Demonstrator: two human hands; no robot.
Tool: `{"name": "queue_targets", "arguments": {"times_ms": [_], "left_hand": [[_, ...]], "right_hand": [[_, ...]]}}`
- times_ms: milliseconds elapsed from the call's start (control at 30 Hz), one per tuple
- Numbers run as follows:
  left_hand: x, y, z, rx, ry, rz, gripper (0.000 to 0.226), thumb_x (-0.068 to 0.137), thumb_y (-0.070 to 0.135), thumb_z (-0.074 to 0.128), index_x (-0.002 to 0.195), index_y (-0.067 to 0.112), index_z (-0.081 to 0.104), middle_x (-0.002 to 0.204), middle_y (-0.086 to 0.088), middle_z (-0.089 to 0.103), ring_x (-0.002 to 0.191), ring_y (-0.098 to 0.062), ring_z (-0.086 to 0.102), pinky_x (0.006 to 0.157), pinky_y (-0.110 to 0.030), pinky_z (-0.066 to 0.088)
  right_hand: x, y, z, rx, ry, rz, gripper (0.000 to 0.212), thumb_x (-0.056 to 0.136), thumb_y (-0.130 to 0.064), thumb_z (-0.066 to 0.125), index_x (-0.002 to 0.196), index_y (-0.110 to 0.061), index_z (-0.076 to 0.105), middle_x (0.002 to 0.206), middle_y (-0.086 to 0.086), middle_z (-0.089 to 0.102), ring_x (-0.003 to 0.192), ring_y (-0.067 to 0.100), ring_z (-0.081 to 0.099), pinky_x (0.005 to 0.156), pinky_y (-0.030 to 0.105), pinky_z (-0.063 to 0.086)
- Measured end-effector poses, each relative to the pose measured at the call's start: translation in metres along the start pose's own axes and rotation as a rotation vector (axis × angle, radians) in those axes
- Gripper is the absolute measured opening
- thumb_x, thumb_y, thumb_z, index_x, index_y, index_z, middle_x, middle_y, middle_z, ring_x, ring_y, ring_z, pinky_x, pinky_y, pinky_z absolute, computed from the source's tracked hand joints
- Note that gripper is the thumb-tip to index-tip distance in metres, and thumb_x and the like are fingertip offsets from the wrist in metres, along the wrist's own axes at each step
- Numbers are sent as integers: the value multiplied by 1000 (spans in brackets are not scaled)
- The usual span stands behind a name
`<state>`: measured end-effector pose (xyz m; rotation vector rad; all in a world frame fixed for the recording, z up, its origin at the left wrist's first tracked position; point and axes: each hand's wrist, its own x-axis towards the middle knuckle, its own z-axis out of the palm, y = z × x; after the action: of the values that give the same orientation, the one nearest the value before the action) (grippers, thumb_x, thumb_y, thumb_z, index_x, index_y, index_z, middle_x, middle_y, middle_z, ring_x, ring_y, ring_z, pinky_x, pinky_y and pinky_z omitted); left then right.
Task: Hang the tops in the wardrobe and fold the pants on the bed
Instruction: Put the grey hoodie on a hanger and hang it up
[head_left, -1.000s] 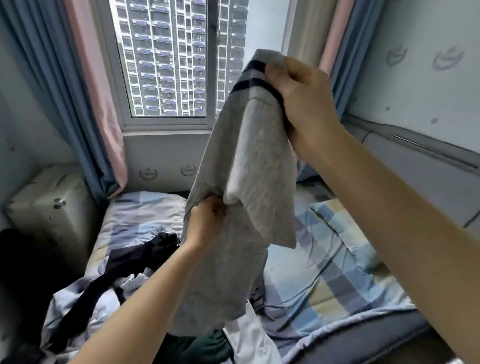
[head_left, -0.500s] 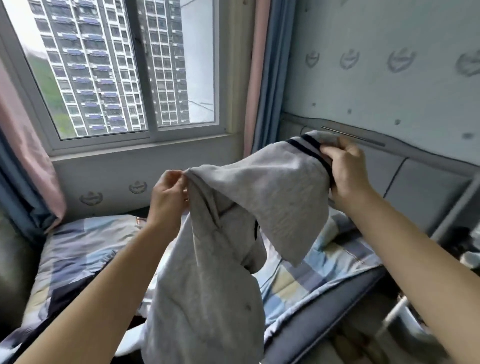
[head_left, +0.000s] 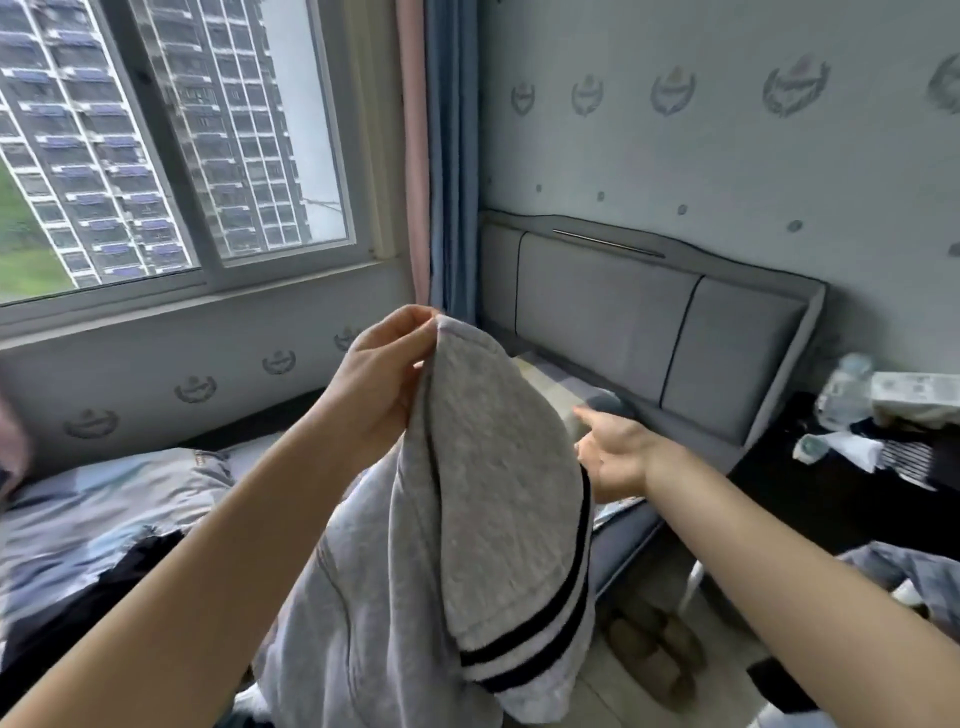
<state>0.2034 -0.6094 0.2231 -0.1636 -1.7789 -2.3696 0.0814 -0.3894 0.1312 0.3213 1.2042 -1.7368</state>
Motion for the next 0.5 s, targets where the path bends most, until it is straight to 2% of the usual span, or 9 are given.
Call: {"name": "queue_targets", "arguments": {"times_ms": [67,133,167,233,300,400,433,500], "left_hand": [[-10,-8,31,31,-182,-64,14,87,22,64,74,24,69,71,4,63,59,-8,57,53,-17,47],[-19,-17,40,64,-359,-141,8,85,23,65,78,22,68,80,-5,59,67,-13,55,59,-20,48],[-23,-24,44,110,-451,-176,7,86,21,63,81,20,68,85,-11,57,72,-17,56,63,-22,51],[-27,-42,61,252,-642,-255,10,91,14,59,88,18,68,95,-19,57,85,-27,57,74,-28,56],[-28,-61,77,408,-784,-333,14,94,9,58,93,18,69,96,-17,62,88,-24,60,80,-29,55],[-17,-88,91,574,-816,-400,11,94,9,59,88,13,67,85,-8,72,77,-20,69,78,-34,55],[-9,-95,89,674,-737,-391,13,94,10,60,82,11,66,81,-10,74,73,-21,70,77,-37,56],[14,-111,80,958,-511,-336,26,90,13,64,64,13,64,67,-6,73,58,-10,67,67,-31,55]], "right_hand": [[-9,-8,-14,14,38,-49,67,101,-44,34,88,14,65,76,26,66,71,35,67,80,39,50],[-17,-14,-11,-81,152,-119,32,99,-23,41,86,-2,60,72,19,58,71,28,55,84,27,44],[-26,-16,-11,-106,178,-176,22,97,-16,42,82,-8,55,69,16,51,68,24,48,86,19,42],[-48,-28,-19,-131,161,-282,21,95,-10,41,80,-8,56,70,14,55,67,22,54,87,20,47],[-76,-36,-22,-148,116,-420,23,94,-9,43,87,-3,64,76,11,68,71,21,66,75,25,55],[-117,-31,-27,-183,44,-523,23,92,-12,47,105,-3,63,98,14,65,95,26,61,97,36,49],[-128,-28,-29,-208,19,-548,22,91,-12,49,106,-4,63,98,14,64,95,26,60,96,38,48],[-153,-24,-38,-224,21,-606,22,89,-13,53,104,-7,67,94,11,67,87,23,64,83,34,54]]}}
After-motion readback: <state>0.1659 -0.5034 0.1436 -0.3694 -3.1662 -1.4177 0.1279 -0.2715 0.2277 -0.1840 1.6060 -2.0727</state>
